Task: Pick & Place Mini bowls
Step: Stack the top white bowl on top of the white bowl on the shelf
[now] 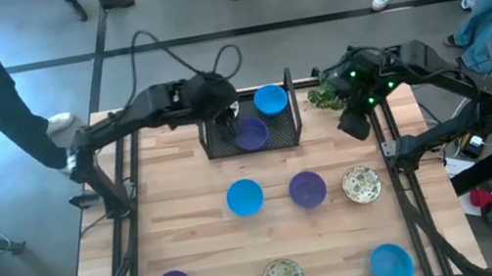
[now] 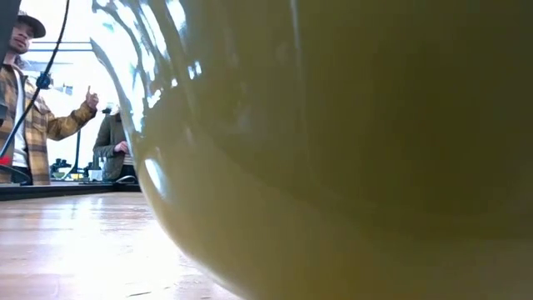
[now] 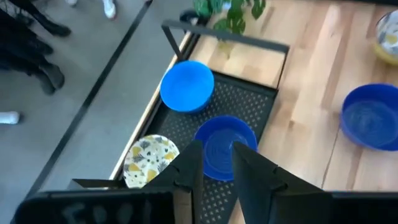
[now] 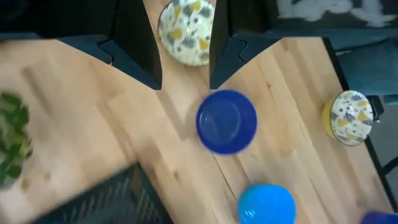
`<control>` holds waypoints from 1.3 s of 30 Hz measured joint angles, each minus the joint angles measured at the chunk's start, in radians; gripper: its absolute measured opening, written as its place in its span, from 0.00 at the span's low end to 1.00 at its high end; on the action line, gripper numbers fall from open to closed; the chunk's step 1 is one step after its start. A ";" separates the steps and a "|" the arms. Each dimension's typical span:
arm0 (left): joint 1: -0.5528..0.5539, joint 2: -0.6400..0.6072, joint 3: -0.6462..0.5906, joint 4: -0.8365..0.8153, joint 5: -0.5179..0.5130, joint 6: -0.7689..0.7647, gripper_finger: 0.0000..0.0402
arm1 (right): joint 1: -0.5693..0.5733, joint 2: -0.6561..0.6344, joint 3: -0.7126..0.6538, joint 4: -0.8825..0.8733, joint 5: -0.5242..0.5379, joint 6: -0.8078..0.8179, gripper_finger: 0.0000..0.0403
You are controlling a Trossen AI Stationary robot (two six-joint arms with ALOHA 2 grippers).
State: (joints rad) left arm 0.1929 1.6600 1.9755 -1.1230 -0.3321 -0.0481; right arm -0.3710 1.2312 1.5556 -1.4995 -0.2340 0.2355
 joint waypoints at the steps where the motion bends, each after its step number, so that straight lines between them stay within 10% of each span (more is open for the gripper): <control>1: -0.003 -0.012 0.000 0.002 -0.001 0.001 0.19 | 0.000 -0.001 -0.016 -0.001 0.000 0.017 0.32; 39: -0.013 -0.040 -0.001 0.007 -0.003 0.023 0.19 | 0.000 -0.043 -0.794 0.181 -0.002 0.156 0.32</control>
State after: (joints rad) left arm 0.1802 1.6203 1.9743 -1.1164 -0.3347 -0.0254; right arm -0.3706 1.1885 0.7620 -1.3188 -0.2356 0.3919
